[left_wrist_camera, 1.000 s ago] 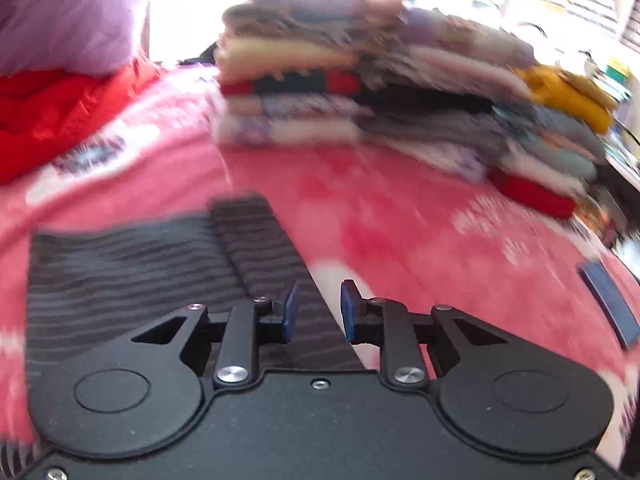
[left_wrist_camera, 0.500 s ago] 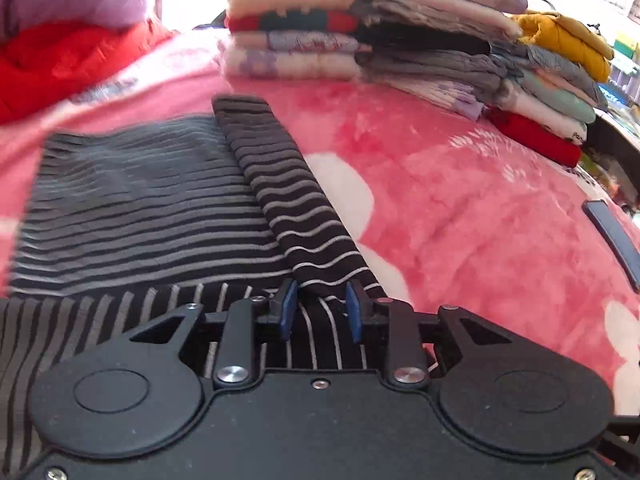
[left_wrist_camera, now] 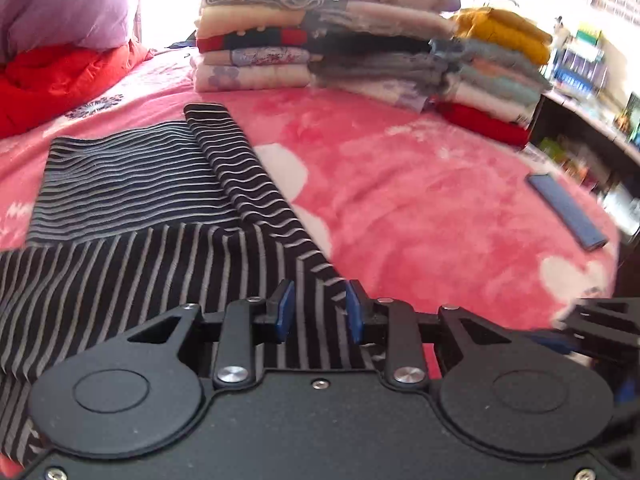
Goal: Fold clothes
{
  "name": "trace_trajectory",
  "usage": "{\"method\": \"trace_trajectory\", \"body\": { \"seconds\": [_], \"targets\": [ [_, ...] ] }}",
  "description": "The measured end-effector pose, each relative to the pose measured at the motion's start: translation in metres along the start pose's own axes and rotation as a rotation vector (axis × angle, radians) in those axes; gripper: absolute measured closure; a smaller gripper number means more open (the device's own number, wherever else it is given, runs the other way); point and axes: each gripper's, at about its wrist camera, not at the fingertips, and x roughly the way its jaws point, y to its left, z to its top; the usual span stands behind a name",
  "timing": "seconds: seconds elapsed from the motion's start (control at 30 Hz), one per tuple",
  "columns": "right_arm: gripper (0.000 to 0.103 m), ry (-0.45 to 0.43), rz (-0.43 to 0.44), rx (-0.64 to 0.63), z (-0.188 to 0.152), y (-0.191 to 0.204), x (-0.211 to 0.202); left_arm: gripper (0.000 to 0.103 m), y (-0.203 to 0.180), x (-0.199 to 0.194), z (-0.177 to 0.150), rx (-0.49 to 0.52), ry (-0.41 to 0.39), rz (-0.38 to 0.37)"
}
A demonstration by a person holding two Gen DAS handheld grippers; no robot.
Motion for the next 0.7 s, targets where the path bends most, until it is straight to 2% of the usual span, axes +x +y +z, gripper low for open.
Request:
{"method": "trace_trajectory", "body": {
  "seconds": [0.07,0.2,0.27,0.43,0.47,0.53,0.6,0.7],
  "targets": [
    [0.064,-0.006,-0.02,0.002,-0.001,-0.003,0.0,0.075,-0.001,0.011,-0.01,0.019,0.053,0.028],
    [0.074,-0.043,-0.032,0.036,0.002,-0.006,0.002,0.073,0.009,-0.019,-0.01,-0.093,-0.022,0.021],
    [0.075,-0.062,-0.042,0.029,0.004,-0.005,0.004,0.073,0.017,-0.032,-0.009,-0.115,-0.038,0.081],
    [0.079,-0.1,-0.031,-0.008,0.011,0.004,0.022,0.073,0.079,-0.068,-0.017,-0.415,-0.115,0.177],
    [0.079,-0.085,-0.019,-0.014,0.012,0.007,0.029,0.072,0.09,-0.074,-0.021,-0.455,-0.123,0.197],
    [0.079,0.04,0.03,-0.027,0.008,0.012,0.048,0.064,0.11,-0.084,-0.031,-0.53,-0.131,0.237],
    [0.079,0.057,0.031,-0.066,0.002,0.019,0.052,0.064,0.124,-0.093,-0.041,-0.606,-0.144,0.276],
    [0.079,-0.008,0.051,-0.02,0.012,0.011,0.034,0.063,0.144,-0.101,-0.055,-0.721,-0.155,0.289]
  ]
}}
